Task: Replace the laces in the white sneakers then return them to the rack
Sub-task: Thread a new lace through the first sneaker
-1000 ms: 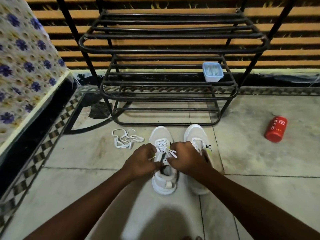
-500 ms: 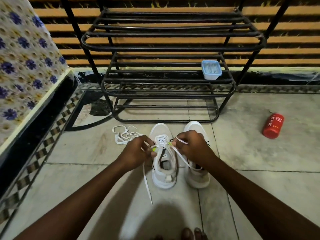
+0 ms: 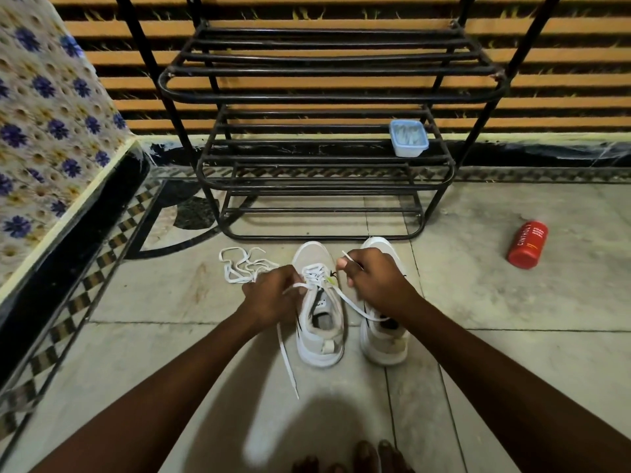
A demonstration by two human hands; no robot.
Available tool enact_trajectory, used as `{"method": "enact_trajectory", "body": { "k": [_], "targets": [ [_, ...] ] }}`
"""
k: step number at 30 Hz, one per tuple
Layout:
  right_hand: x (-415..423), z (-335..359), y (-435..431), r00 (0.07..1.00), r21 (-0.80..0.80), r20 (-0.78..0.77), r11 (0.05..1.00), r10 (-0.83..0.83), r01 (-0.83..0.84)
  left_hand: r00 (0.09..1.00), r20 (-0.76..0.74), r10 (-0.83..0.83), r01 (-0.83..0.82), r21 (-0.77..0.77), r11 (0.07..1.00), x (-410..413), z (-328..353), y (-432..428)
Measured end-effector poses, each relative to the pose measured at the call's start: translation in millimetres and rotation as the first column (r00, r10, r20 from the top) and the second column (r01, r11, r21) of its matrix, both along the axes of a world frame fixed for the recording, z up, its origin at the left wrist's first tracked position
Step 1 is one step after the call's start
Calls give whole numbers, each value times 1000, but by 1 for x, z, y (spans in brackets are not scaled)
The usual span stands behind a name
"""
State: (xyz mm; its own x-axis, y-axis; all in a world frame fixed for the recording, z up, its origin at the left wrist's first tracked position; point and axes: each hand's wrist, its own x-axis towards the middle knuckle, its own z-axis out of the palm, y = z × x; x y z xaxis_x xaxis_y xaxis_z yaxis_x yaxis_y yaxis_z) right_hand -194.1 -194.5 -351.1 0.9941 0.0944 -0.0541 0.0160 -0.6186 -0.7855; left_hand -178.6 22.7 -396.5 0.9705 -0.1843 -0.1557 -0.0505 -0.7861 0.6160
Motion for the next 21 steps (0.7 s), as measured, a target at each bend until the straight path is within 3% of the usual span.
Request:
{"method": "enact_trajectory", "body": {
  "k": [6, 11, 15, 17, 19, 21],
  "targets": [
    [-2, -14, -4, 999, -105, -53, 994, 12, -17, 999, 21, -37, 42, -284, 958, -10, 14, 17],
    [-8, -21, 9, 990, -258, -118, 961, 74, -103, 1000, 7, 5, -3, -217, 976, -23, 16, 15],
    [-12, -9, 12, 999, -163, -41, 987, -2, -5, 995, 32, 93, -91, -59, 994, -26, 22, 8],
    [-15, 1, 13, 1000, -103, -28, 995, 9, -12, 993, 40, 114, -107, -154, 982, -24, 31, -2],
    [-20, 11, 15, 998, -21, -41, 998, 53, -54, 976, -147, 158, -204, -387, 899, -20, 42, -19],
    [-26, 17, 19, 991, 43, -44, 991, 125, -123, 913, -366, 179, -343, -453, 823, -14, 51, -36]
  ]
}}
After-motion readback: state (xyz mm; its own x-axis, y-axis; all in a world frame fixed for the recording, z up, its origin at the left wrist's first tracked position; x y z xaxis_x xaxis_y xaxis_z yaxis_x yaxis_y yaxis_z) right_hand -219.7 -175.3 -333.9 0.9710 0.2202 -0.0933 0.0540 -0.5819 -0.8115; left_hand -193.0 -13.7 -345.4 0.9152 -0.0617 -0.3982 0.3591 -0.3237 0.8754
